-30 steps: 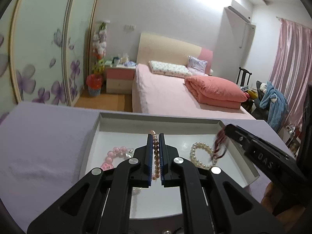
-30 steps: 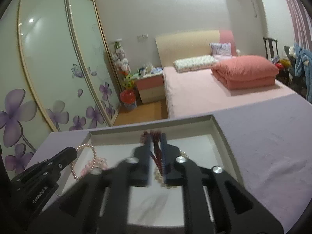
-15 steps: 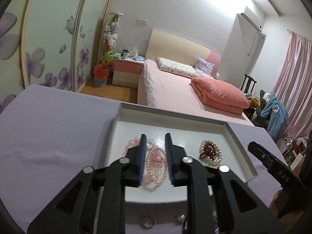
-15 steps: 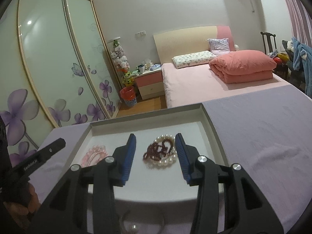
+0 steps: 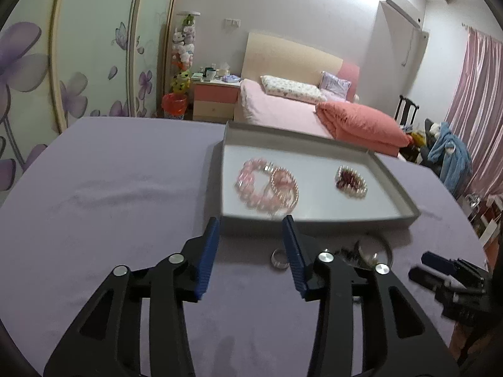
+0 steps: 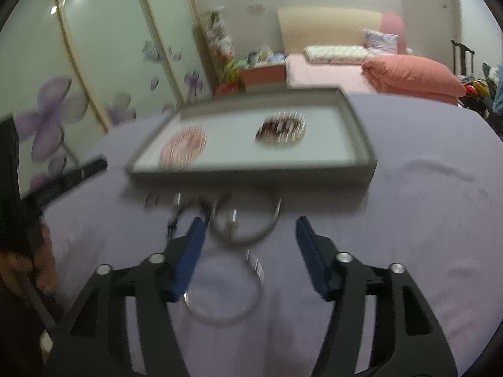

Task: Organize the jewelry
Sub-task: 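Grasp the silver ring with left tool while right tool grasps the silver bangle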

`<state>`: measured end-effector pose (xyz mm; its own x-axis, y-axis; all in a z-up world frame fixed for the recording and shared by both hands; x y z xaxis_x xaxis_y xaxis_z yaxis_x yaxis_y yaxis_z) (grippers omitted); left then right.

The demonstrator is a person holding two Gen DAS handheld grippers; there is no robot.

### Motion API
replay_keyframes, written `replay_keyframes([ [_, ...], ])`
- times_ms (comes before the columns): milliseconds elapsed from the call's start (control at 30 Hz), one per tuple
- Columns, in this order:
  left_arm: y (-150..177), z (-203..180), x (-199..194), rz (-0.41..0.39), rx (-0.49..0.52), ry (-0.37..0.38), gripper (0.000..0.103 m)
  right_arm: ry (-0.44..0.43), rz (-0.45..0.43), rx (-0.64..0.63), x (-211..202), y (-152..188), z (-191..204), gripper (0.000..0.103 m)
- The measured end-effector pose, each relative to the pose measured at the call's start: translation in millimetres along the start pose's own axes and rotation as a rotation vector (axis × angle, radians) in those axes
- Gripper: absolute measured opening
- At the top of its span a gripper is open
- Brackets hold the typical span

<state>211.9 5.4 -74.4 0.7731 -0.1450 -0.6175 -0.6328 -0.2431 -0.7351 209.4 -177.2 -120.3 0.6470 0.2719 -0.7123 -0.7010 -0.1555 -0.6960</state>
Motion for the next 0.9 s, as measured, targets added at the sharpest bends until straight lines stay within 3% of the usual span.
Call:
replay_keyframes([
  [167, 11.6, 3.3, -1.4, 0.021, 0.012, -0.018, 0.050, 0.016, 0.087, -0.082, 7.3, 22.3, 18.6, 0.081],
  [300, 14.9, 4.3, -2.1, 0.030, 0.020, -0.027, 0.054, 0.037, 0.137, -0.138, 16.8, 27.7, 30.7, 0.086],
  [500, 24.4, 4.7, -1.2, 0.047, 0.042, -0.040, 0.054, 0.069, 0.151, -0.187, 30.3, 25.7, 34.9, 0.086],
  [567, 27.2, 4.3, 0.7, 0.056, 0.047, -0.043, 0.054, 0.069, 0.139, -0.185, 30.7, 22.7, 32.3, 0.072],
  [900, 43.0, -9.0, 20.5, 0.141, 0.110, -0.061, 0.054, 0.105, 0.152, -0.143, 14.3, 33.5, 7.9, 0.071],
])
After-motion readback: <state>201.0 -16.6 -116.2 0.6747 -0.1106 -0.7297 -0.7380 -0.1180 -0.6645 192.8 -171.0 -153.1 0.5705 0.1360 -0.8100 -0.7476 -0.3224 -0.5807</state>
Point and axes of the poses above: each gripper's, at about its wrist camera, not at the fingertips, and x roughly the way its jaws point, z to its left, y to its underside, the point moved 7 cm from there along x, roughly the way its jaws point, and after that the axes turned 8 degrees about -x, right-handed, at the moved point
